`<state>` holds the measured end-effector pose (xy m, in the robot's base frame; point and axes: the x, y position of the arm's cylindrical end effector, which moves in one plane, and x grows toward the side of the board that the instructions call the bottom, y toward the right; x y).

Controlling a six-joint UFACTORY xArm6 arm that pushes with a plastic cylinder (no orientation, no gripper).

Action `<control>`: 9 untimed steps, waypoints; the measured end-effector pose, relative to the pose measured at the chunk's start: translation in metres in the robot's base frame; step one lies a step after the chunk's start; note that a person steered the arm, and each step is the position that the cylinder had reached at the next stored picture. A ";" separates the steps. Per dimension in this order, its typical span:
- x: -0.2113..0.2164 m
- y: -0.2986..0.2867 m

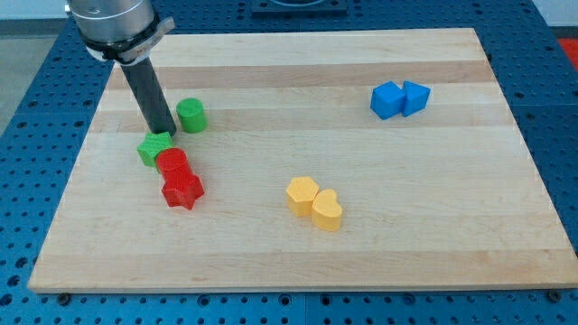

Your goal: Push the green circle to the right of the green star

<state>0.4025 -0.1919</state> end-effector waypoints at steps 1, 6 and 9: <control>-0.028 -0.001; -0.057 0.046; -0.036 0.039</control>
<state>0.3662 -0.1529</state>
